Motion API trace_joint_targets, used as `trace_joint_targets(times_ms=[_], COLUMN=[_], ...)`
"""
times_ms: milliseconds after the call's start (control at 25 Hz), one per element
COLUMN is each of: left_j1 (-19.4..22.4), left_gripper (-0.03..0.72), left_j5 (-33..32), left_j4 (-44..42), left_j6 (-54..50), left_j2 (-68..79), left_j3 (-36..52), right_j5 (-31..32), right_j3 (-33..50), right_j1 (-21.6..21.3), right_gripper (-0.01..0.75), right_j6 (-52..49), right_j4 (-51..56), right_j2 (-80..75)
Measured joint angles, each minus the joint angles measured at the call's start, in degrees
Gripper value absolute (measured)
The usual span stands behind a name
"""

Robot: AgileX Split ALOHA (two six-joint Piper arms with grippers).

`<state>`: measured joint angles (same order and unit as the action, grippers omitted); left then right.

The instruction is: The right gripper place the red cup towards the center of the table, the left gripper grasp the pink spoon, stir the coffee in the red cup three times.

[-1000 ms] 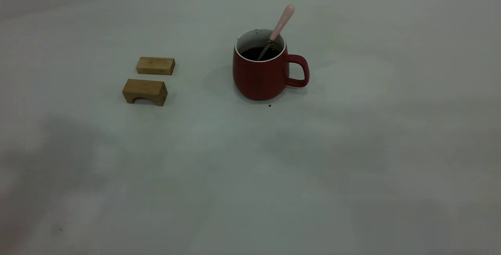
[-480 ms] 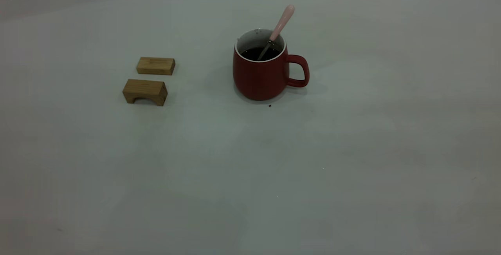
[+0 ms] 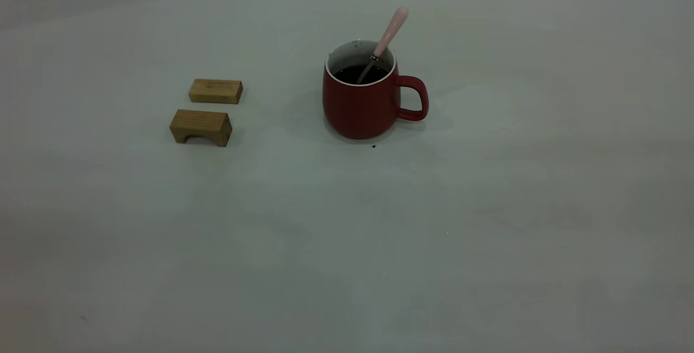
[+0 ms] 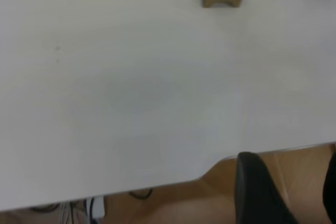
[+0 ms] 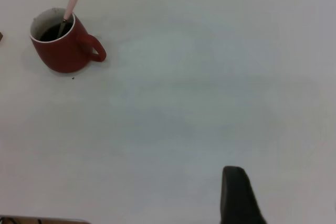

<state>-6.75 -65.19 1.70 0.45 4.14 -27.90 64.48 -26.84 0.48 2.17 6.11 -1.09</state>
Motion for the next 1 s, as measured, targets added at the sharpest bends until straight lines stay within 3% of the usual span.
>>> trace_joint_targets(times_ms=[600, 1000], left_j1=[5.6, 5.6], left_gripper=[0.386, 0.386], left_j5=[0.2, 0.2], left_j4=[0.5, 0.5], left_j6=[0.6, 0.6], left_j2=[-5.2, -5.2], left_j3=[0.0, 0.0], right_j5=[0.0, 0.0], right_j3=[0.0, 0.0], right_j1=[0.0, 0.0], right_gripper=[0.479, 0.479], right_j6=[0.0, 0.0], right_j4=[0.0, 0.0], right_j2=[0.0, 0.0])
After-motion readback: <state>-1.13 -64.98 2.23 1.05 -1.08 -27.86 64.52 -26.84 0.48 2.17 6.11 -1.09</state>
